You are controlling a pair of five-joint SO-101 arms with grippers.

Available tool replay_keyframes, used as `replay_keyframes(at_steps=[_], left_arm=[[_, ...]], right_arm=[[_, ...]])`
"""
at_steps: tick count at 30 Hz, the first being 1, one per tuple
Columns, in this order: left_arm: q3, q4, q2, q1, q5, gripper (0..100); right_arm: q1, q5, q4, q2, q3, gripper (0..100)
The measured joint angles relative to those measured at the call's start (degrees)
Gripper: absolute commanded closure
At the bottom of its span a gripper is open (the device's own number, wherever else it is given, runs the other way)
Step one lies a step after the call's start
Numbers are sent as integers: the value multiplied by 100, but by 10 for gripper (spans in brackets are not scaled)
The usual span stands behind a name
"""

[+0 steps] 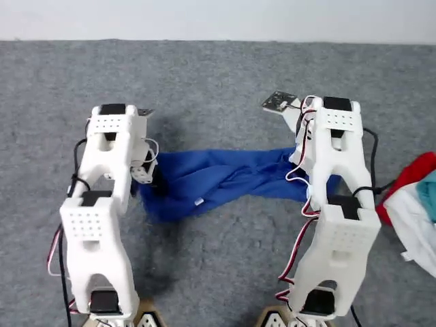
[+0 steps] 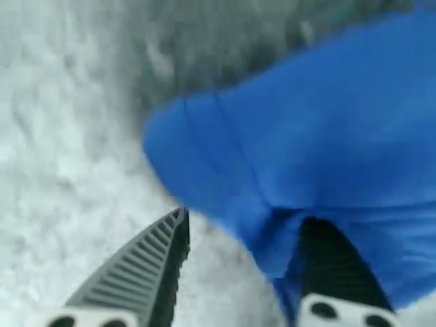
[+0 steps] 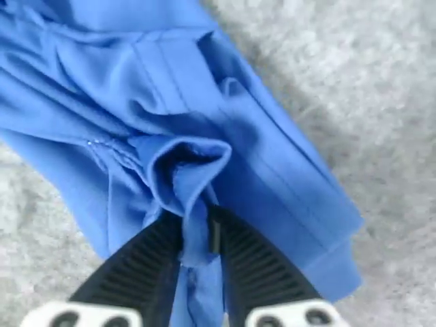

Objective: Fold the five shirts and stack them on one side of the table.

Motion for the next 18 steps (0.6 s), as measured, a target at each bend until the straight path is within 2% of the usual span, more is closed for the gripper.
replay_keyframes(at_steps=[8,11,18], left_arm=[[-545,26,246,835,-237,969],[-554,35,246,1046,-352,986],[-554,35,246,1116,-387,987]], right_arm=[[0,0,0,0,0,986],[70,0,158,-97,0,982],[501,0,440,-914,0,838]])
